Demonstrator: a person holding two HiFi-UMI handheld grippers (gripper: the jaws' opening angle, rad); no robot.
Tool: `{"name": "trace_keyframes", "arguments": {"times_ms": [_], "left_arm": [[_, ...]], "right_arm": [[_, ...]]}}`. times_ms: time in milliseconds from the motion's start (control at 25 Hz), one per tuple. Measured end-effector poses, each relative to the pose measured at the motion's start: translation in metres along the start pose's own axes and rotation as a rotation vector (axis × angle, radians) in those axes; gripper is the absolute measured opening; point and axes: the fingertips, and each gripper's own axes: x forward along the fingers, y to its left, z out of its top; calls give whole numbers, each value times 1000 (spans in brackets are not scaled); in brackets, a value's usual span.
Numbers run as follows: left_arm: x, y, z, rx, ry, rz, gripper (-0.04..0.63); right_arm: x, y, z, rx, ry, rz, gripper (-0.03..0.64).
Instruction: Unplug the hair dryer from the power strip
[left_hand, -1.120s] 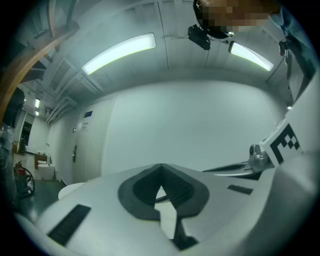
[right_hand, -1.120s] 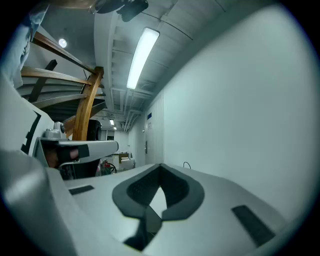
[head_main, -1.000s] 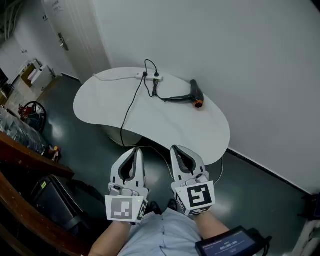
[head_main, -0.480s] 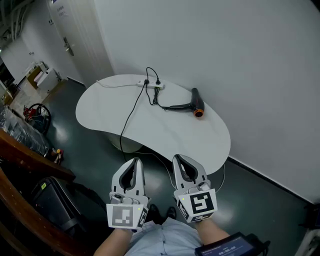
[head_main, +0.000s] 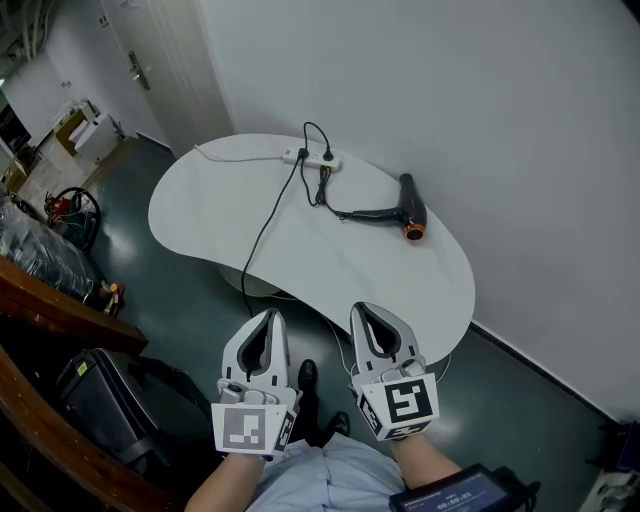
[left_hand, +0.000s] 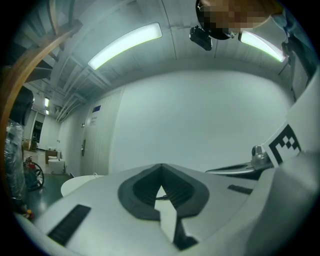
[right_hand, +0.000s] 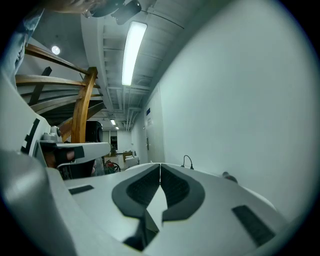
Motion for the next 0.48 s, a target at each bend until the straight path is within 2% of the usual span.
{"name": "trace_keyframes", "arguments": {"times_ms": [480], "left_arm": [[100, 68, 9, -16, -32, -49, -3]], "right_arm": [[112, -29, 29, -19, -6, -62, 2]]}}
